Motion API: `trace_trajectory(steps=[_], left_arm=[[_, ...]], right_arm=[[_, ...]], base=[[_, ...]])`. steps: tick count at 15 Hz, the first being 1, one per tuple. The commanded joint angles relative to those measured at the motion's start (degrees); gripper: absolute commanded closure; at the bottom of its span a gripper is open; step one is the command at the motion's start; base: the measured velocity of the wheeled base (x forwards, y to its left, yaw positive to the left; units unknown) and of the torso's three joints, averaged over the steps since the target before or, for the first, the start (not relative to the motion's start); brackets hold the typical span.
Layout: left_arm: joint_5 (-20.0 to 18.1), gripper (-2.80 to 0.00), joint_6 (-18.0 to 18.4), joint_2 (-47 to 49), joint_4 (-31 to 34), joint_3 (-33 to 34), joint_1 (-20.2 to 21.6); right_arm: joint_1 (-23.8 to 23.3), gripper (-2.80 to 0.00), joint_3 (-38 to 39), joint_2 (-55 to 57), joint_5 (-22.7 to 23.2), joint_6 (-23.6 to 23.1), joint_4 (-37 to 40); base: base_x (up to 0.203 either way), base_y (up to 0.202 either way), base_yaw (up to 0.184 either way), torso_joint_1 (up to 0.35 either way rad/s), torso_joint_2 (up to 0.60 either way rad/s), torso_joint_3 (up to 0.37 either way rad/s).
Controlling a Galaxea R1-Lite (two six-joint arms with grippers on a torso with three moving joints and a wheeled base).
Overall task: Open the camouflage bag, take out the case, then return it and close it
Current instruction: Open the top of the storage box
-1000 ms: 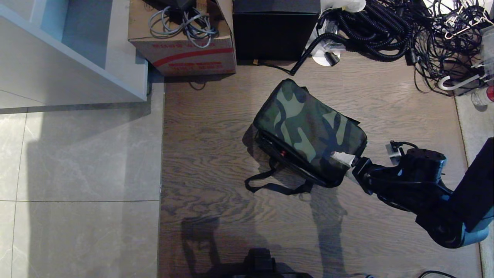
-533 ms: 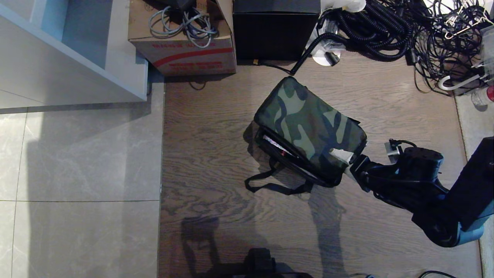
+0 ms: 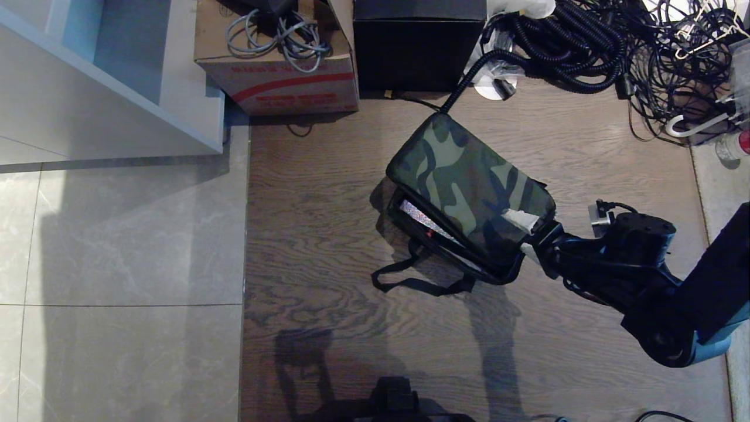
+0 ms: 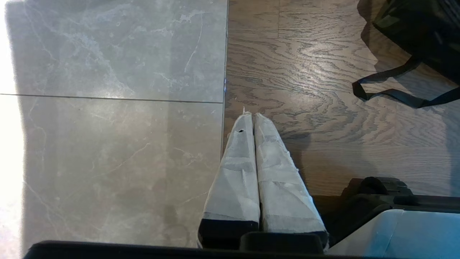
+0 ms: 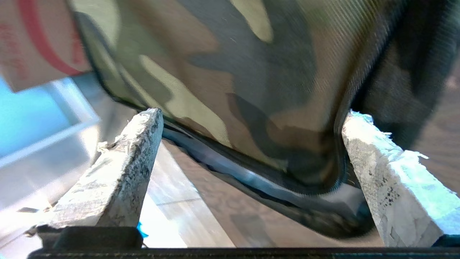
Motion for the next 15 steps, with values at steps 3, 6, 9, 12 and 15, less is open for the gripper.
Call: trace_trajectory(steps=[3,6,9,12,15], left_arm=[[0.0,0.00,0.0,0.0,0.0,0.0,0.0],[0.0,0.00,0.0,0.0,0.0,0.0,0.0],[0.0,0.00,0.0,0.0,0.0,0.0,0.0],[0.0,0.00,0.0,0.0,0.0,0.0,0.0],[0.0,0.00,0.0,0.0,0.0,0.0,0.0]], right_arm=[[0.0,-2.80,0.2,-0.9,0.0,0.4,-0.8],[0.3,0.00,0.7,-0.9,0.4,-0.2,-1.3],[0.6,0.00,2.0,-0.4,0.6,-0.1,-0.6],[0.8,0.00,1.8,0.0,0.5,-0.3,-1.1],[0.8,0.00,1.8,-0.1,0.4,-1.3,-1.2]], base=[[0.000,0.000,0.000,0.000,0.00,0.000],[0.000,0.000,0.000,0.000,0.00,0.000],[0.000,0.000,0.000,0.000,0.00,0.000],[0.000,0.000,0.000,0.000,0.00,0.000],[0.000,0.000,0.000,0.000,0.00,0.000]])
